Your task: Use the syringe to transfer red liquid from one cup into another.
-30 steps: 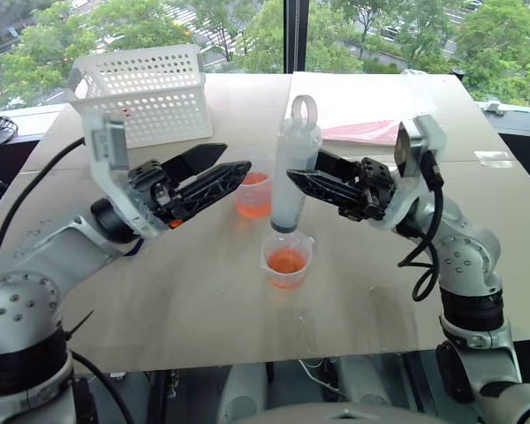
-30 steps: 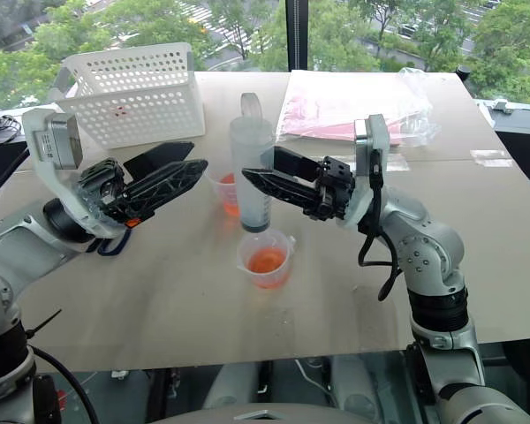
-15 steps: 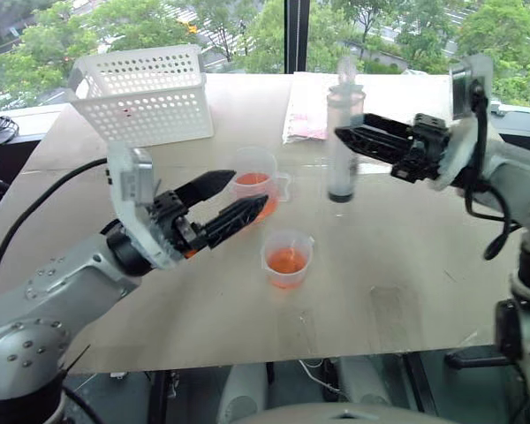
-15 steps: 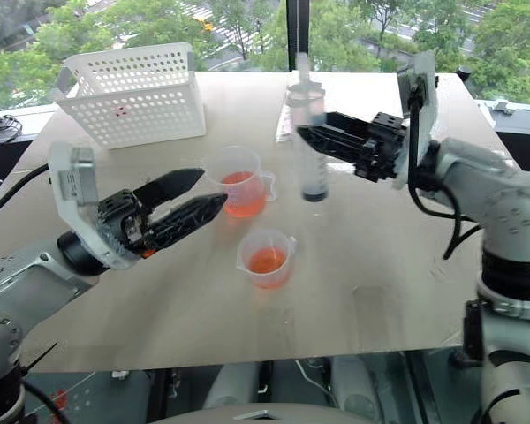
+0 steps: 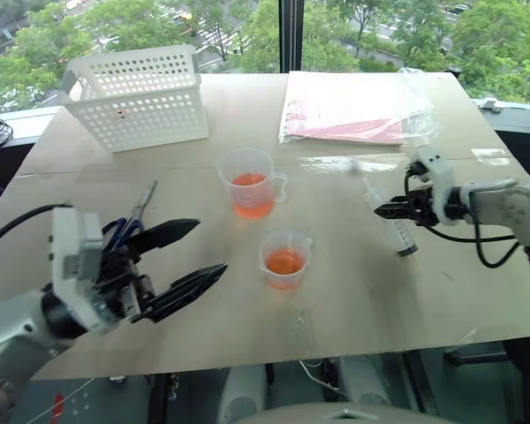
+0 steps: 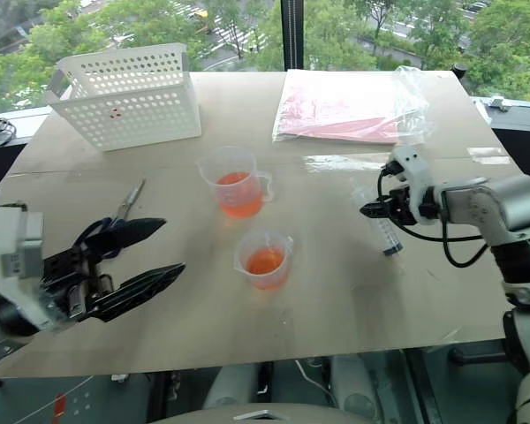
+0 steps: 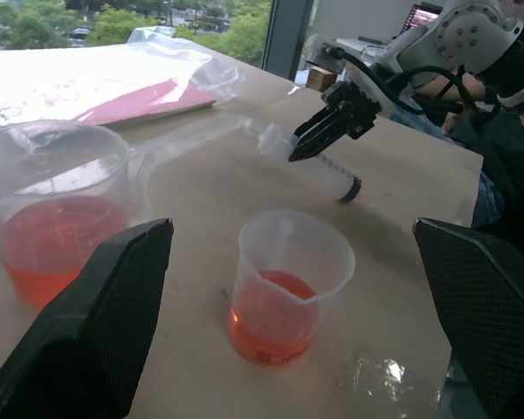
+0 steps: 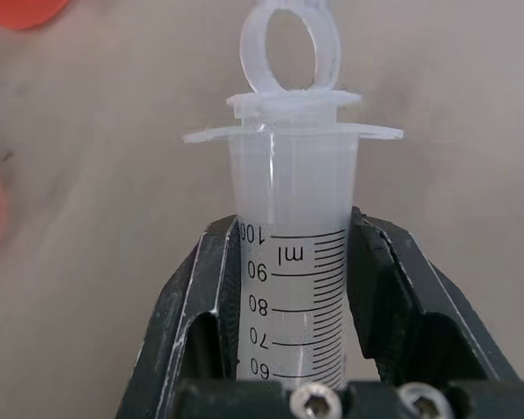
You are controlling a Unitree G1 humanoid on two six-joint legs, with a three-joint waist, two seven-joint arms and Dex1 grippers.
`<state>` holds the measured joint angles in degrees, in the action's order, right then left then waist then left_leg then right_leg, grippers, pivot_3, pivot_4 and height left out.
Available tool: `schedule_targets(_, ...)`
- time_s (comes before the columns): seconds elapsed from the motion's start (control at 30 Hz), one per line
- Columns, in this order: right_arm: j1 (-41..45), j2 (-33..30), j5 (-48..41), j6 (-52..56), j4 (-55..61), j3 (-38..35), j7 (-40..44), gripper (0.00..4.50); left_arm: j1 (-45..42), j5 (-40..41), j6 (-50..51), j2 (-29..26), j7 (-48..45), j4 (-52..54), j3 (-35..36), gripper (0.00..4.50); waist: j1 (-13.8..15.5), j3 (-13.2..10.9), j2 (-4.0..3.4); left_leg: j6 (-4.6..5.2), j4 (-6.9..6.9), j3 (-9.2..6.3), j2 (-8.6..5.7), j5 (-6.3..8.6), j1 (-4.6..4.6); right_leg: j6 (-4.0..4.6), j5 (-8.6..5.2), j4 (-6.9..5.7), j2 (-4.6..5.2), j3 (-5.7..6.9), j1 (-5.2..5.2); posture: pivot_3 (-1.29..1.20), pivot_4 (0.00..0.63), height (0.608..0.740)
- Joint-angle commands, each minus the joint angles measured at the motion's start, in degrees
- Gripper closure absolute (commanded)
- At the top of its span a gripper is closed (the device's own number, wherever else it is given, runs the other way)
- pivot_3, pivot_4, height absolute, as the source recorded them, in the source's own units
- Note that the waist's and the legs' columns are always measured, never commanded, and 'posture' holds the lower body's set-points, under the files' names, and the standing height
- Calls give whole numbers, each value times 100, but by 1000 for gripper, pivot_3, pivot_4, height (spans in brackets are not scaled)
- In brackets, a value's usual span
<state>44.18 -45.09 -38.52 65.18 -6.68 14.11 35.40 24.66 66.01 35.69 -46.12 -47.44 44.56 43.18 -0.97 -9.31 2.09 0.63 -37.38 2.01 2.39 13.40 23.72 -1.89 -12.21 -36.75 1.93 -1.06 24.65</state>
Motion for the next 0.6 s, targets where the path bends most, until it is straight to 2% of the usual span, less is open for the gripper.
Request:
schedule_targets(0.03,159,63,577,-468,-424,151,385,2685,217,-55,-194,49,-284,24,360,0,18,1,2,0,0,0,0,0,0,0,0,0,0,0,0,0,150,740)
schedule_targets(0.2,176,-8,904,-642,-534,104,904,287,387,-86,-256,46,-486,-7,424,0,31,-1,-1,1,-4,-2,-3,0,3,0,0,0,4,2,-1,0,150,740)
schedule_targets(0.23,163,-17,972,-664,-529,86,965,43,394,-99,-266,42,-504,-17,414,0,23,-1,-1,1,-2,-1,-3,1,3,1,0,0,4,2,0,0,150,740)
schedule_targets(0.37,-312,-343,896,-1168,157,-370,1519,43,330,-72,-251,80,-434,-116,327,0,24,-4,-6,0,6,-3,0,1,3,1,0,0,0,3,3,0,150,740)
schedule_targets(0.5,-1601,-450,299,-2454,1349,-1778,2311,43,166,-177,-123,145,129,-277,83,0,63,-4,-6,1,9,-7,-1,2,7,-3,-2,6,2,7,2,0,150,740)
schedule_targets(0.6,-2545,-458,82,-2901,1895,-2706,2470,43,-33,-439,-102,242,603,-528,-101,0,62,-4,-7,2,5,-8,0,2,3,-18,-9,5,1,7,-6,0,150,740)
